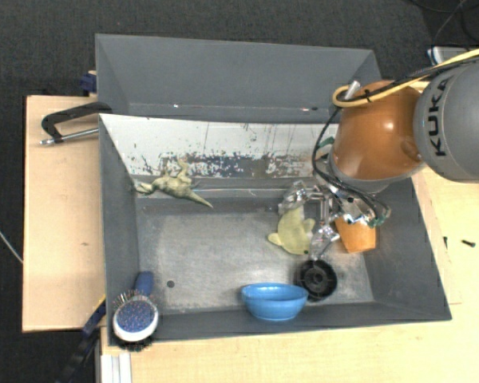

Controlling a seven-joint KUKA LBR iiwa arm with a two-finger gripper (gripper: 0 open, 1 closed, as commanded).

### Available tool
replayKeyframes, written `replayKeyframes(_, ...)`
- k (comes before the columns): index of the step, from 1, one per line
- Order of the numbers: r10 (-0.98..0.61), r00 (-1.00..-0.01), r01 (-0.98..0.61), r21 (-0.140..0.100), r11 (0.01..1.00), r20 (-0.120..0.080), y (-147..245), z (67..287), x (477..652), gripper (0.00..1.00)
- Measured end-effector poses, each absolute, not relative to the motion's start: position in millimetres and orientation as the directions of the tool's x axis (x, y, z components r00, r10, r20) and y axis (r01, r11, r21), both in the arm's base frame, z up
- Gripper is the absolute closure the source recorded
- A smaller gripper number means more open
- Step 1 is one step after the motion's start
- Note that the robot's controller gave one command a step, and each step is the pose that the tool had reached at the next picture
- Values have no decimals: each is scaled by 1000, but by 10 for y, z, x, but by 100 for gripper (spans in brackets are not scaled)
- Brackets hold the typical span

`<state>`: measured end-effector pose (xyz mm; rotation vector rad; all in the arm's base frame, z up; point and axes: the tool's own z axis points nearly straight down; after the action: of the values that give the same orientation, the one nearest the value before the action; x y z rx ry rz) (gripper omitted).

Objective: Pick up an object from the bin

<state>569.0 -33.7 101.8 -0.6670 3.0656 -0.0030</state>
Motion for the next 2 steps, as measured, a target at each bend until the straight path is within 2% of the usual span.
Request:
replayKeyframes(1,-417,-909,-417,0,909,-5,-318,1022,5692,100)
replayKeyframes(2,-532,-846,-532,-10,846,-1,-165,821,5785,100)
